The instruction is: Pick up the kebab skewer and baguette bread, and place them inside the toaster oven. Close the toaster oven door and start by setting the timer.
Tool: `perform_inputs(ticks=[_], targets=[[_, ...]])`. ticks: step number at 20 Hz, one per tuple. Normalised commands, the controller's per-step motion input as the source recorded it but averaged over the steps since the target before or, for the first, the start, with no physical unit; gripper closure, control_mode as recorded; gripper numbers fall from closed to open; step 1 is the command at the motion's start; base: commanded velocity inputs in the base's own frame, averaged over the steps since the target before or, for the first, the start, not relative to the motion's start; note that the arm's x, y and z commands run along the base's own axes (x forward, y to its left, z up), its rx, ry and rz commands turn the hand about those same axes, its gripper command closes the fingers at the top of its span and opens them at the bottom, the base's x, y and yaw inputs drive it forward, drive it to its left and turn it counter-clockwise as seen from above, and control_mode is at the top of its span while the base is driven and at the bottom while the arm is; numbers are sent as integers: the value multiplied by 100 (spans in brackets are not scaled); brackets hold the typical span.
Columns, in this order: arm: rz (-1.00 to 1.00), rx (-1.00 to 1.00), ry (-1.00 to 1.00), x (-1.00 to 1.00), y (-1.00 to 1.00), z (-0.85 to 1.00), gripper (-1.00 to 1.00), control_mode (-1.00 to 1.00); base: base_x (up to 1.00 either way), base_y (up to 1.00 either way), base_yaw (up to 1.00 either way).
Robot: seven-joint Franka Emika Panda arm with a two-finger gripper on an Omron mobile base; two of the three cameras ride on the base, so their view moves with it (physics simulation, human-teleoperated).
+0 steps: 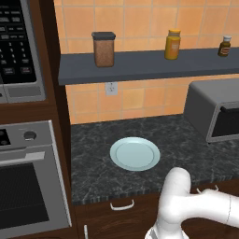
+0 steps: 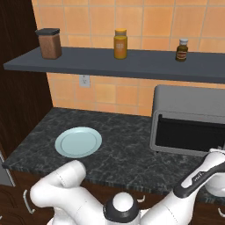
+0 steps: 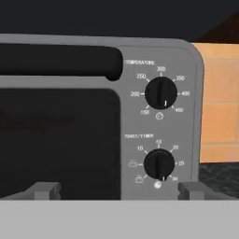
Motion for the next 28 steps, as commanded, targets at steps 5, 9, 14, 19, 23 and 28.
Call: perform_inputs(ticks=[5, 9, 14, 19, 23, 28], targets=[[2, 0, 0, 16, -23, -4, -100, -100, 0, 0, 0], [0, 0, 0, -11, 39, -8, -100, -100, 0, 0, 0], [0, 0, -3, -12, 76, -5, -100, -100, 0, 0, 0], [-10, 0, 0, 3, 49, 0, -100, -100, 0, 0, 0], [-14, 0, 0, 0, 31, 0, -100, -100, 0, 0, 0], [-15, 0, 0, -4, 30, 0, -100, -100, 0, 0, 0]])
